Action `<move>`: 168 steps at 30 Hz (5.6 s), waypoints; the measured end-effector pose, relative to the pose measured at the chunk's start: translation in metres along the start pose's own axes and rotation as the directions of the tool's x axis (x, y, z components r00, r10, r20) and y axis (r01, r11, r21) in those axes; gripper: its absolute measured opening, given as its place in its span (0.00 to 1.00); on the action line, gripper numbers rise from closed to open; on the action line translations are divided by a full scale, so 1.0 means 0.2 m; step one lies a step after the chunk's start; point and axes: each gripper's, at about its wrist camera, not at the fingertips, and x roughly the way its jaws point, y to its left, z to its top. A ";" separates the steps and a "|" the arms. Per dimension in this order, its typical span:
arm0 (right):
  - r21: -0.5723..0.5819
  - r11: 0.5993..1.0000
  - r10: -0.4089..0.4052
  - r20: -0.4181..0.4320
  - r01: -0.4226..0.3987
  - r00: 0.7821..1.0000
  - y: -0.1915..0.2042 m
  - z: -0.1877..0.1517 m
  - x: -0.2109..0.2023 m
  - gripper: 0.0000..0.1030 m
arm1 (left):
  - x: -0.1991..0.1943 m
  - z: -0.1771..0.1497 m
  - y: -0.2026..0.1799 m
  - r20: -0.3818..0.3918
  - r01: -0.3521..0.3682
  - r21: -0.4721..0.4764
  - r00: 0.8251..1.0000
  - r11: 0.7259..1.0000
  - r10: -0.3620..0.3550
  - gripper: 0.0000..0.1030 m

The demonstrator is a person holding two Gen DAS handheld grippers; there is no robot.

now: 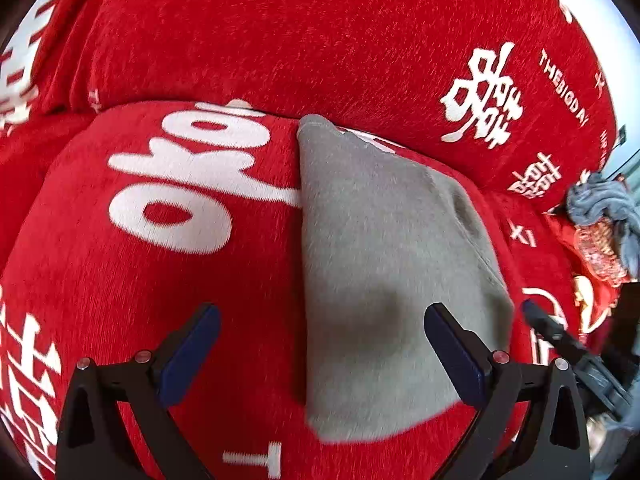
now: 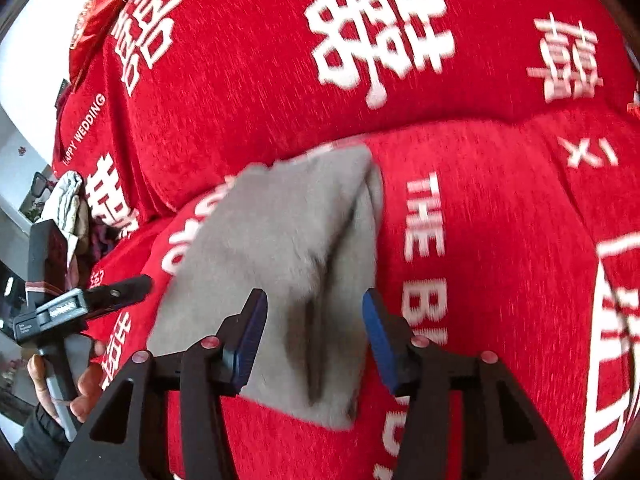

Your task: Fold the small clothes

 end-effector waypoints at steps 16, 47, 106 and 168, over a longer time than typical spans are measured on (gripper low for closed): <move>-0.147 0.978 -0.153 -0.043 0.145 0.987 0.06 0.13 0.25 0.58 | 0.13 0.01 -0.19 0.045 -0.162 0.180 0.987 0.970 0.156 0.99; -0.132 0.988 -0.089 -0.097 0.076 0.991 0.18 0.13 0.39 0.35 | 0.25 0.11 -0.24 -0.073 0.082 0.178 0.995 0.981 -0.070 0.47; -0.327 0.942 -0.068 0.022 0.071 0.997 0.82 -0.64 -0.07 0.34 | -0.39 -0.75 0.10 0.092 -0.020 0.198 0.996 0.980 0.002 0.47; -0.445 0.896 0.009 0.004 -0.006 1.000 0.80 -1.00 -0.30 0.48 | -0.59 -1.04 0.15 0.198 -0.250 0.209 0.957 0.945 0.210 0.79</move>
